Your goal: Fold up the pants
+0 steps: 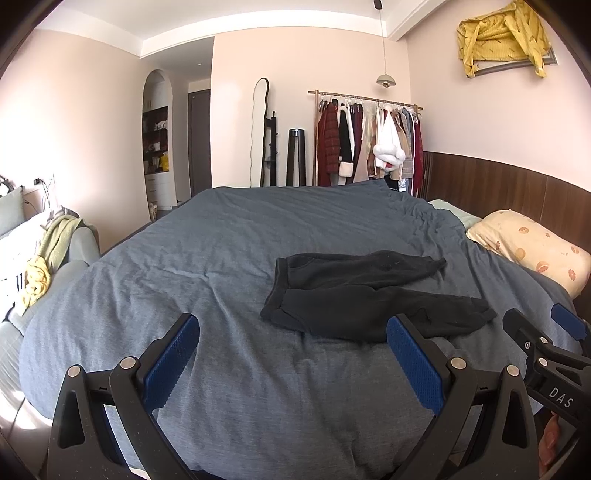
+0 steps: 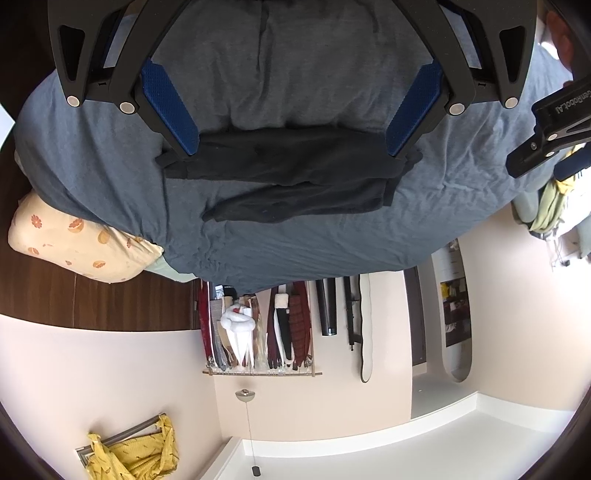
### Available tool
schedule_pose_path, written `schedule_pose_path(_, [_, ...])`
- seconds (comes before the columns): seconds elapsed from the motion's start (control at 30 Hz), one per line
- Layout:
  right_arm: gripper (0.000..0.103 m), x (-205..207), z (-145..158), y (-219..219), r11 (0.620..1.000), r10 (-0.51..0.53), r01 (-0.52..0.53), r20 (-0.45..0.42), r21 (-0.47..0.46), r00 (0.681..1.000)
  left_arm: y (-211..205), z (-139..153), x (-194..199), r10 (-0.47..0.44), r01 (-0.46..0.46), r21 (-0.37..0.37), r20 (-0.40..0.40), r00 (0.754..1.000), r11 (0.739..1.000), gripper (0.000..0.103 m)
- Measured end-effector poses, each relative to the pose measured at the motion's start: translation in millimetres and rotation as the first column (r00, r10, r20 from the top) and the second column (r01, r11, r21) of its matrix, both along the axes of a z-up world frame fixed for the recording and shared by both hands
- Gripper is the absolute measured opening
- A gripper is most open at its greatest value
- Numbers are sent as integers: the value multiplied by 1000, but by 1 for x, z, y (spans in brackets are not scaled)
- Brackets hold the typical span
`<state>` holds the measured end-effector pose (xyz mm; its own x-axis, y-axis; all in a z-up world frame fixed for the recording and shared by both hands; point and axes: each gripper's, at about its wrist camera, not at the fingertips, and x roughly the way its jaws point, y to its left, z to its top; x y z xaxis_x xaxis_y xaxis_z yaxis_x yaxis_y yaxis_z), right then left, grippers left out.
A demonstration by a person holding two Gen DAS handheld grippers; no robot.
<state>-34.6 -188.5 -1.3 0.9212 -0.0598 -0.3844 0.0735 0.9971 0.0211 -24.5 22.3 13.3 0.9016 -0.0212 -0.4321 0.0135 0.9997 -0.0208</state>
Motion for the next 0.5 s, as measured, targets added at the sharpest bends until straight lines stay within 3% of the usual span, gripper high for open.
schedule_pose_path(0.5, [103, 14, -12, 7, 1000, 9, -9, -38, -6, 999, 7, -10, 13, 5, -5, -3, -42, 999, 1000, 103])
